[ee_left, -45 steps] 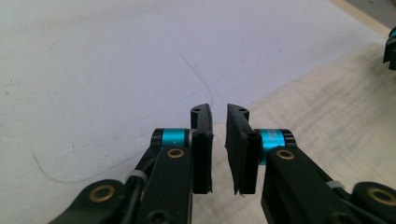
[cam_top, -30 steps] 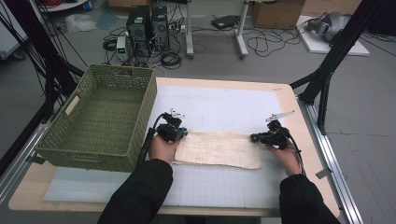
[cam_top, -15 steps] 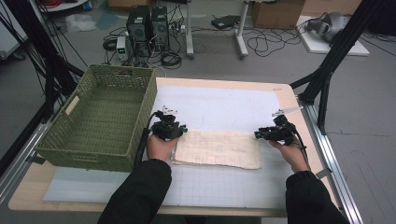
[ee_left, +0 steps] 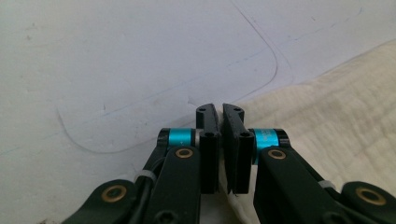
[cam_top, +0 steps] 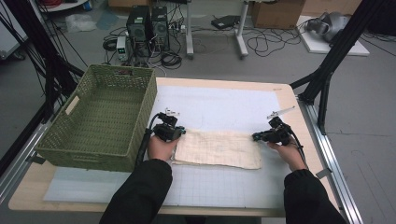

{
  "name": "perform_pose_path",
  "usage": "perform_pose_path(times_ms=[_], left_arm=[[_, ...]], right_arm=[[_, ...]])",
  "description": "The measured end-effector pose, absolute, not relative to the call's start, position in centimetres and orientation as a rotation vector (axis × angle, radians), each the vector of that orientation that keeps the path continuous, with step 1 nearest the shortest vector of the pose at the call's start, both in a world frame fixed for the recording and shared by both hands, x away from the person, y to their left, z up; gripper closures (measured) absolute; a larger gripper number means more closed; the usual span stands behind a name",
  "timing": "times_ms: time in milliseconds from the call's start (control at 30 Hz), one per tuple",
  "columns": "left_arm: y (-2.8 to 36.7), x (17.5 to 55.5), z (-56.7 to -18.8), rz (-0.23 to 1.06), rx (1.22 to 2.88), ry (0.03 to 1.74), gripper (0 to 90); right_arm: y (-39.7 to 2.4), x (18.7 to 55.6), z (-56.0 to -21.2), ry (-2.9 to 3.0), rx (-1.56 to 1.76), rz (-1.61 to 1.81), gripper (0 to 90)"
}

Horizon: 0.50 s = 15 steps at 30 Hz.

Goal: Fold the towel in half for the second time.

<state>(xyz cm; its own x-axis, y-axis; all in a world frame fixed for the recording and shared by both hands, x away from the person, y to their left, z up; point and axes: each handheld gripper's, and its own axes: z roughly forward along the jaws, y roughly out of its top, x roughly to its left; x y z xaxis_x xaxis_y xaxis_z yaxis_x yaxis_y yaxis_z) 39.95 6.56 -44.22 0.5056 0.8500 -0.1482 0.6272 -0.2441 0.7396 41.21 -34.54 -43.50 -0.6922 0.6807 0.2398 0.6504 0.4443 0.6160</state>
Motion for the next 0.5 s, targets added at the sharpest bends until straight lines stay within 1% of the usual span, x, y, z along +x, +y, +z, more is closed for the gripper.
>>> perform_pose_path(times_ms=[67, 133, 233, 300, 400, 500], left_arm=[[6.6, 39.9, -43.9, 0.387, 1.943, 1.206, 85.8], [6.8, 39.9, -43.4, 0.394, 1.880, 1.216, 85.9], [6.6, 39.8, -42.4, 0.488, 1.860, 1.187, 85.9], [6.6, 39.9, -41.8, 0.513, 1.827, 1.177, 85.9], [6.9, 40.1, -42.0, 0.488, 1.826, 1.188, 85.9], [7.2, 39.9, -42.4, 0.467, 1.827, 1.179, 85.9]], right_arm=[[-34.8, 41.2, -43.2, 2.607, 1.225, 1.107, 84.9], [-35.3, 41.3, -42.8, 2.571, 1.230, 1.138, 85.0], [-35.8, 41.5, -41.9, 2.532, 1.240, 1.160, 85.1], [-35.8, 41.6, -40.9, 2.501, 1.216, 1.177, 85.1], [-35.7, 41.6, -40.5, 2.474, 1.218, 1.198, 85.1], [-35.6, 41.5, -41.5, 2.506, 1.231, 1.171, 85.1]])
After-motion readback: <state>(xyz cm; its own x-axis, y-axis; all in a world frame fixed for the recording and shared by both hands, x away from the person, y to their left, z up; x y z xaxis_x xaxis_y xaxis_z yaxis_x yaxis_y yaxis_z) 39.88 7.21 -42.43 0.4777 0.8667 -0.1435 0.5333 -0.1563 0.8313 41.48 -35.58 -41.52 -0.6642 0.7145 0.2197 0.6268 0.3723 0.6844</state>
